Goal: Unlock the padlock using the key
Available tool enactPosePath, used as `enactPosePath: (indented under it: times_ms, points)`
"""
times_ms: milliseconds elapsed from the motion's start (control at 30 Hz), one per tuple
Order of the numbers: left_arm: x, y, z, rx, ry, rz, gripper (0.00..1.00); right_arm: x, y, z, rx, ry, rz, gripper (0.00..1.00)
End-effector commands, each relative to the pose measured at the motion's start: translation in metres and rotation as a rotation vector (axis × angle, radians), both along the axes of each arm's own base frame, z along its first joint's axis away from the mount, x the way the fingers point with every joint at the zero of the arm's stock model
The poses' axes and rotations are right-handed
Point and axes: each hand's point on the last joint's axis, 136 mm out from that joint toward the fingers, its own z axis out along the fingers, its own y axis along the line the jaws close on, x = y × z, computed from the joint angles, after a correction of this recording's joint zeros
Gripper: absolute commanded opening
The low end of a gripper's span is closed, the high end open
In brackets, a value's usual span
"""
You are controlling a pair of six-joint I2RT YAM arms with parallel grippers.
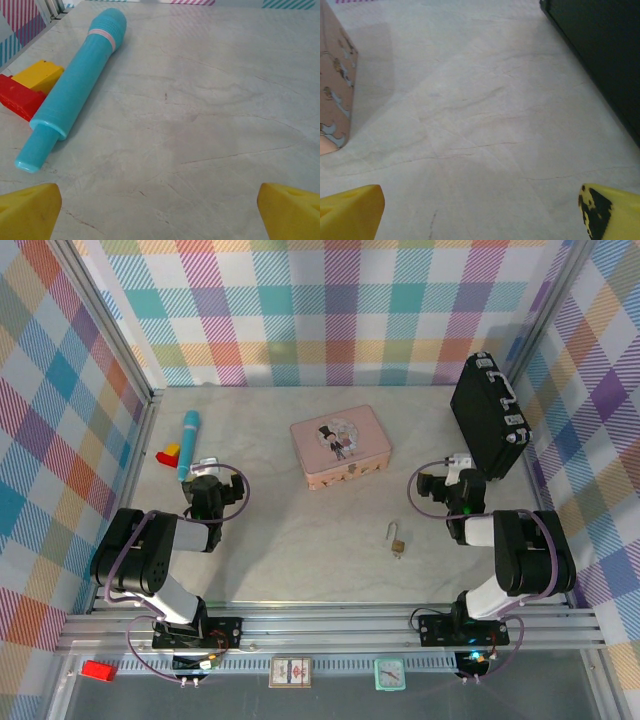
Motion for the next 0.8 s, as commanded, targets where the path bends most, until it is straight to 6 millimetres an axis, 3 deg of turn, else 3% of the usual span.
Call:
enactPosePath:
  times_ms: [0,167,767]
  points:
    - [0.005,-0.001,0.007,-0.023,-0.027,-0.01,1.0,0.008,0.011,0.017,0.04,-0.056,0.047,0.99]
    - [0.002,0.009,0.009,-0.017,-0.042,0.049,1.0,0.008,0.009,0.018,0.031,-0.062,0.032,0.99]
    - [0.002,0.009,0.009,-0.019,-0.042,0.049,1.0,0.008,0.016,0.017,0.032,-0.059,0.069,0.99]
